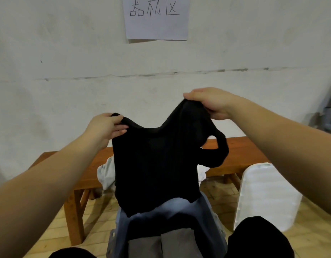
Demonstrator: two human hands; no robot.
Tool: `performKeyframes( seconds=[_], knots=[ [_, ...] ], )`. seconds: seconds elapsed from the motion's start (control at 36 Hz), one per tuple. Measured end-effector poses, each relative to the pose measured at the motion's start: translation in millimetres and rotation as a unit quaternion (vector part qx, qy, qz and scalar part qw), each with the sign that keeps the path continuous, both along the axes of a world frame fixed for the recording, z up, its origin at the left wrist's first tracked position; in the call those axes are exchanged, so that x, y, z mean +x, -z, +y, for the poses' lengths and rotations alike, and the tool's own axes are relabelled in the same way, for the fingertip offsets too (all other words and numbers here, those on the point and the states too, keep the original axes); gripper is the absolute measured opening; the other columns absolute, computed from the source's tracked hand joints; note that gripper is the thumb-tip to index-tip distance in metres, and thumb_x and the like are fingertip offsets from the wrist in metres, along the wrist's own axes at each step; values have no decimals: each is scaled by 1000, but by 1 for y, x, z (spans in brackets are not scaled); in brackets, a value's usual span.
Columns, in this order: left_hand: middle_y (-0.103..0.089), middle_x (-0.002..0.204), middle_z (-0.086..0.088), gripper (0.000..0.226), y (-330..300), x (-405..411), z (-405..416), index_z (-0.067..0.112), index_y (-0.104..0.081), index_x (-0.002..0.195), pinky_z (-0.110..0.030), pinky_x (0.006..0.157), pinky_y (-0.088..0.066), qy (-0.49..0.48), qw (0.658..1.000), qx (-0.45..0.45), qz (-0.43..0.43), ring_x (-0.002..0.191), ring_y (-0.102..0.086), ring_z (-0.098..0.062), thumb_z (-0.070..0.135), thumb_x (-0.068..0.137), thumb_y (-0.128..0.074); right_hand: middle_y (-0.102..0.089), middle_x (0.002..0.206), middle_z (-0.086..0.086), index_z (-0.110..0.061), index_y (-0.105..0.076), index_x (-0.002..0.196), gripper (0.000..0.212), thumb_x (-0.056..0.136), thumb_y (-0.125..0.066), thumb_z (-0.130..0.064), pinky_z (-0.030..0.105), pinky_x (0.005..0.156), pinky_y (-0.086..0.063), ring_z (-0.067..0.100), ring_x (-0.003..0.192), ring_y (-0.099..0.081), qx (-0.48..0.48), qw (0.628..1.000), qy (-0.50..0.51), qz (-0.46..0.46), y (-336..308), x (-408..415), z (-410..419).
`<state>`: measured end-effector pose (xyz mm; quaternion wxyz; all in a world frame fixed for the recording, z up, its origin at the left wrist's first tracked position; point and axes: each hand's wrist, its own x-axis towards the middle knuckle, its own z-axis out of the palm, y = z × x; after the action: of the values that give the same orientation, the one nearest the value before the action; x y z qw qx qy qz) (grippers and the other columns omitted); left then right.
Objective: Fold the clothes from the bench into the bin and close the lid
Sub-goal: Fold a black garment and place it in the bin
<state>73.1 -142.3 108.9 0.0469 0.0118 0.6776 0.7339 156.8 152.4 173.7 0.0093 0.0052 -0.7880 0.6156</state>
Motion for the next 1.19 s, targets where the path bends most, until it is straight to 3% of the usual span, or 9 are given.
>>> performKeyframes(
  seconds=[0.17, 0.31, 0.39, 0.47, 0.53, 0.69, 0.83, 0.94, 1.19],
  knots=[
    [-62, 120, -14, 52, -9, 43, 36, 9, -42, 133, -40, 78, -59, 61, 987, -143, 39, 92, -70, -29, 51, 102, -39, -67, 89, 8, -7, -57, 106, 16, 99, -59, -22, 32, 70, -59, 19, 73, -71, -194, 977, 51, 68, -24, -5, -45],
    [-62, 91, 4, 52, -12, 104, 54, 21, -53, 102, -35, 72, -49, 8, 974, -59, 220, 78, -60, -16, 70, 88, -39, -65, 102, 12, -9, -53, 104, 15, 99, -59, -21, 38, 76, -61, 24, 86, -71, -269, 955, 79, 96, -30, -9, -68],
    [-64, 99, 5, 46, 2, 117, 66, 21, -51, 113, -19, 63, -49, 60, 967, -158, 193, 89, -64, -10, 56, 88, -64, -65, 101, 12, -8, -52, 101, 15, 100, -59, -22, 32, 63, -60, 23, 83, -71, -277, 952, 77, 108, -30, -8, -82],
    [-67, 89, 2, 20, 15, 103, 70, 17, -59, 96, -25, 69, -48, 89, 976, -159, 116, 85, -65, -15, 34, 90, -69, -65, 102, 12, -7, -52, 101, 17, 99, -59, -23, 32, 67, -60, 24, 88, -71, -279, 951, 73, 110, -30, -7, -86],
    [-61, 72, -1, 22, 12, 91, 61, 14, -58, 75, -28, 72, -44, 133, 986, -76, 66, 74, -60, -17, 25, 92, -66, -65, 103, 12, -8, -53, 101, 17, 99, -59, -24, 34, 70, -61, 25, 93, -71, -266, 954, 82, 114, -30, -6, -81],
    [-49, 62, 0, 15, -17, 68, 27, 17, -57, 71, -28, 64, -41, 173, 970, 173, 1, 59, -47, -15, 25, 80, -65, -61, 89, 4, -14, -53, 92, 20, 98, -60, -31, 26, 56, -56, 14, 73, -64, -114, 975, 164, 98, -18, 0, -39],
    [-51, 66, 2, 20, -46, 64, 25, 15, -64, 73, -20, 51, -43, 200, 958, 204, 1, 54, -43, -11, 30, 85, -64, -48, 81, 2, -16, -44, 83, 35, 95, -53, -47, 34, 67, -40, 19, 71, -44, 119, 967, 205, 92, 5, -8, -17],
    [-50, 61, 1, 22, -59, 71, 37, 9, -76, 75, -15, 46, -35, 223, 959, 172, -16, 52, -35, -9, 24, 85, -65, -54, 91, 7, -5, -54, 100, 52, 93, -47, -57, 46, 81, -53, 24, 79, -53, 117, 976, 177, 39, 18, -14, -16],
    [-46, 52, 4, 22, -75, 78, 47, 9, -66, 87, -14, 40, -39, 175, 959, 218, -43, 38, -39, -8, 25, 98, -55, -63, 84, -5, -23, -54, 98, 42, 88, -56, -64, 24, 69, -48, 13, 75, -60, 19, 1000, -15, 17, 42, -9, -32]
  ],
)
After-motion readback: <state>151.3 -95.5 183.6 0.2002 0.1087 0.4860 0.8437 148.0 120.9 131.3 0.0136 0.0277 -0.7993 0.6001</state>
